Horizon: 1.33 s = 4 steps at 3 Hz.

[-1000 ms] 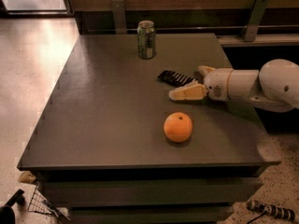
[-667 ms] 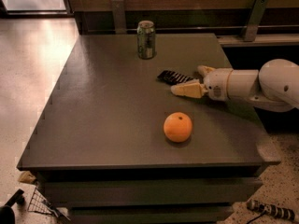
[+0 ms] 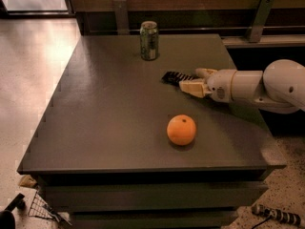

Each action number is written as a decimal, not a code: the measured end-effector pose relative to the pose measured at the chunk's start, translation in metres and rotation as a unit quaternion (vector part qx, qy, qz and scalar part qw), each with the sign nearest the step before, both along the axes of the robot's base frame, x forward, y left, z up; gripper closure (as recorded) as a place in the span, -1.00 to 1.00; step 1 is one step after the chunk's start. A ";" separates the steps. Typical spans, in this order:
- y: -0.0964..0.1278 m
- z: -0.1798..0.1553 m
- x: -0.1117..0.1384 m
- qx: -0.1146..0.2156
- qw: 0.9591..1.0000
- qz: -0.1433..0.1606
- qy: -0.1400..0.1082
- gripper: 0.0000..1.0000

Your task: Pick rxbar chocolate

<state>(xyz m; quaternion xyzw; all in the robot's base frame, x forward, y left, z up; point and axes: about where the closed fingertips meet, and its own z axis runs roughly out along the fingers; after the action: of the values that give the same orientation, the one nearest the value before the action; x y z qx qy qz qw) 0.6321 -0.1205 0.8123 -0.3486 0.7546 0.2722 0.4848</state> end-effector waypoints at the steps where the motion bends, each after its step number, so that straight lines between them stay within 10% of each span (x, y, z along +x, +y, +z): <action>1: 0.000 0.001 0.000 0.000 1.000 0.000 0.000 1.00; 4: 0.000 0.001 0.000 0.000 1.000 0.000 0.000 1.00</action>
Offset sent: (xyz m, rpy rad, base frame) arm 0.0000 0.0001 0.0005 0.0000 0.0000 0.0002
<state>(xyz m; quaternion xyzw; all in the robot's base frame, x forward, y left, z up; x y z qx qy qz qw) 0.6322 -0.1202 0.8133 -0.3486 0.7545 0.2724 0.4847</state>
